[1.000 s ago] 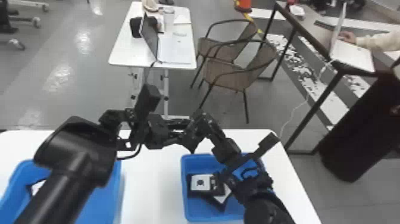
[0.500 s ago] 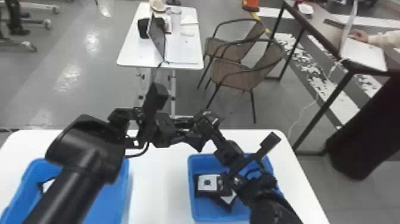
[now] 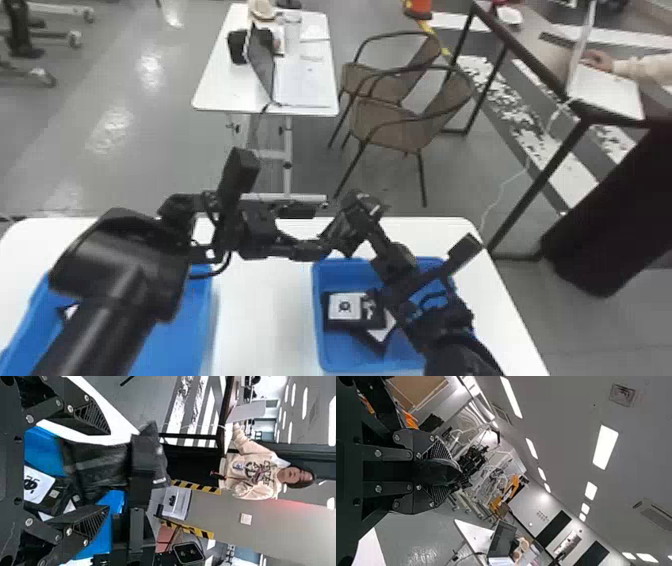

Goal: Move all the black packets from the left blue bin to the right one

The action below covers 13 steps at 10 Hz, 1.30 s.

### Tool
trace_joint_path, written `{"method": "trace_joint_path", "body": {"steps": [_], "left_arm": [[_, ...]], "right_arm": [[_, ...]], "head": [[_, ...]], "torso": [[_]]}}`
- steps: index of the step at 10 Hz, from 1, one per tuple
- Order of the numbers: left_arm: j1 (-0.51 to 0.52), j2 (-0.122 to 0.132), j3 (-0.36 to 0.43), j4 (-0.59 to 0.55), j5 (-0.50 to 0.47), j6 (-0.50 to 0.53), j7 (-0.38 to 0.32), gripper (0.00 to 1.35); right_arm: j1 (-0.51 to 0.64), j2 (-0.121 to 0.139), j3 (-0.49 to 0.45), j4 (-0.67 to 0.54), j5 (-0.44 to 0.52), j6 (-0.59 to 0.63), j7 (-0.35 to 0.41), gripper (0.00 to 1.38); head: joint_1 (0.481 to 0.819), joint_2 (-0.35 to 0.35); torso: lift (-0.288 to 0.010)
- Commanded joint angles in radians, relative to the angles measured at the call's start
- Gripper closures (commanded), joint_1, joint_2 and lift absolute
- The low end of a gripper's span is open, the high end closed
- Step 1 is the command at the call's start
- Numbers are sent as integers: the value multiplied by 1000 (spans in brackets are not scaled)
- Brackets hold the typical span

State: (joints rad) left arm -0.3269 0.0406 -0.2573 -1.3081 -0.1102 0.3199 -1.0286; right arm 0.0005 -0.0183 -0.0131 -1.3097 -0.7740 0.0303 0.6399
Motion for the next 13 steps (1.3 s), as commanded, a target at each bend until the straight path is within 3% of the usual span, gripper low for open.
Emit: {"method": "trace_joint_path", "body": {"steps": [1, 2, 6, 9, 10, 11, 12, 13], "left_arm": [[85, 7, 92, -88, 7, 54, 10, 185], [143, 8, 159, -129, 34, 99, 15, -2], [332, 5, 406, -237, 90, 166, 48, -2], [353, 5, 472, -241, 149, 182, 67, -2], [351, 7, 477, -240, 150, 186, 67, 1], [353, 8, 486, -240, 159, 197, 67, 127], [362, 5, 503, -241, 173, 202, 67, 182], [367, -1, 524, -241, 175, 214, 67, 191]], "right_arm": [[33, 0, -51, -5, 1, -3, -3, 1059], [53, 0, -79, 0, 6, -6, -8, 1059], [107, -2, -143, 87, 16, -21, -9, 1059], [69, -6, -145, 219, 12, -33, -8, 1018], [53, -6, -148, 248, 13, -47, -8, 660], [47, -6, -153, 262, 13, -84, -9, 297], [58, -6, -154, 237, 16, -147, -28, 73], [93, -6, -154, 164, 21, -178, -85, 93]], "head": [[695, -178], [695, -177], [695, -124], [695, -78], [695, -70], [695, -67], [695, -66], [695, -73]], "torso": [[0], [0], [0], [0], [0], [0], [0], [0]]}}
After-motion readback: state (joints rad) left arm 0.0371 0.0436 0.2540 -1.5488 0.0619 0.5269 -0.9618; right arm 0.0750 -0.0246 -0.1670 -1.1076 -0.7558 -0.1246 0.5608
